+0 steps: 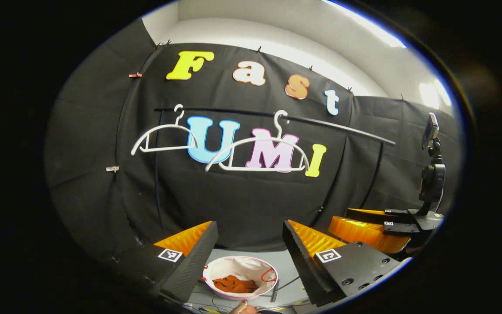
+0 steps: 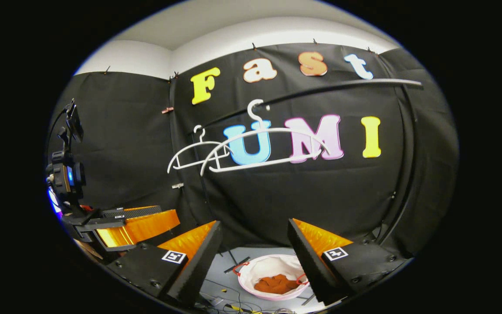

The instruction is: Grasp the clothes on the hanger with both hands and then place them into the laundry hamper below.

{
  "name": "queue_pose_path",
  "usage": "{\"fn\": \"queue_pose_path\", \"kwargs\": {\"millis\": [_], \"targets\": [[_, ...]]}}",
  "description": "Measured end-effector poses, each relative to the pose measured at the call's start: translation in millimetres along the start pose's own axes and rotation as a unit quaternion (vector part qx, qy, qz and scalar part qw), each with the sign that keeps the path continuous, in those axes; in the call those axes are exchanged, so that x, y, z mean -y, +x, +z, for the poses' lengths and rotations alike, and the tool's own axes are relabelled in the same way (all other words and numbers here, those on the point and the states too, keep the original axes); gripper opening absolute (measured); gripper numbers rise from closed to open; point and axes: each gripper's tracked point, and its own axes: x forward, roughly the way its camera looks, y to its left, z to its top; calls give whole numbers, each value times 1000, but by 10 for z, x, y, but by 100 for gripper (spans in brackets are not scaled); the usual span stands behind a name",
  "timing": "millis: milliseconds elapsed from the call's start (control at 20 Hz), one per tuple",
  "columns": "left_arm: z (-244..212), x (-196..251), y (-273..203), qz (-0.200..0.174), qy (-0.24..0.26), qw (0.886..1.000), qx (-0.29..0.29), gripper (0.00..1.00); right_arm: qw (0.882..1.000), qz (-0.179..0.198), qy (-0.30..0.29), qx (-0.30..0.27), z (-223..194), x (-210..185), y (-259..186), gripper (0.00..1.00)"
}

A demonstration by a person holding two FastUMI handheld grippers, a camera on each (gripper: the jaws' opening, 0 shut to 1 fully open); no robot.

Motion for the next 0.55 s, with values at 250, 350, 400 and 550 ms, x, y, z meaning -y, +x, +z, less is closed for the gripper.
{"fn": "queue_pose_path", "kwargs": {"millis": [250, 350, 400, 550], "targets": [[350, 95, -412, -9, 17, 999, 42, 95, 999, 4, 4, 50, 368, -172, -368, 98], [535, 136, -532, -13, 26, 998, 63, 95, 997, 11, 4, 75, 544, -256, -479, 98], [647, 141, -600, -13, 33, 996, 76, 92, 996, 11, 1, 86, 621, -279, -536, 99], [950, 180, -815, -14, 51, 992, 118, 92, 991, 1, -21, 134, 938, -290, -752, 100]]}}
